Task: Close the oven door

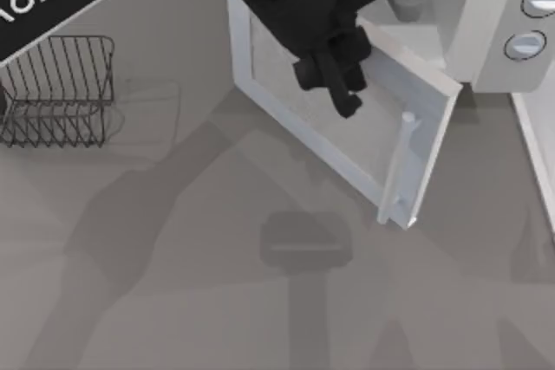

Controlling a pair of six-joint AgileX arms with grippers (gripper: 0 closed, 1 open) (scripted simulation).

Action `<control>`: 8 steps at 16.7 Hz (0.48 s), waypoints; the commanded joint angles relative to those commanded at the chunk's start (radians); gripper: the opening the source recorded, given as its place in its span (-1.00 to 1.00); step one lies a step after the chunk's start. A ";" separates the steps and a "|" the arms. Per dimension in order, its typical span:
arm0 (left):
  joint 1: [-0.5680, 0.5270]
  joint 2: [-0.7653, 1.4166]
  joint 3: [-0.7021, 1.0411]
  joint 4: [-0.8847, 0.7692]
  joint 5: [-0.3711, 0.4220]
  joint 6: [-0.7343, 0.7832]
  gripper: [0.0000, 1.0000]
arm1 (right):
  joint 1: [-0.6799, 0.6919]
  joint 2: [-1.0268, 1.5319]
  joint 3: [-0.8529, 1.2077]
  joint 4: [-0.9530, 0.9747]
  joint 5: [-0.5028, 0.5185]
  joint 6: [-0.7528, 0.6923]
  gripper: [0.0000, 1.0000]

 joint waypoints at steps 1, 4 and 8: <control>0.000 0.000 0.000 0.000 0.000 0.000 -1.00 | 0.000 0.000 0.000 0.000 0.000 0.000 1.00; -0.008 -0.009 0.000 -0.014 0.008 0.008 -1.00 | 0.000 0.000 0.000 0.000 0.000 0.000 1.00; -0.072 -0.043 0.027 -0.080 0.037 0.038 -1.00 | 0.000 0.000 0.000 0.000 0.000 0.000 1.00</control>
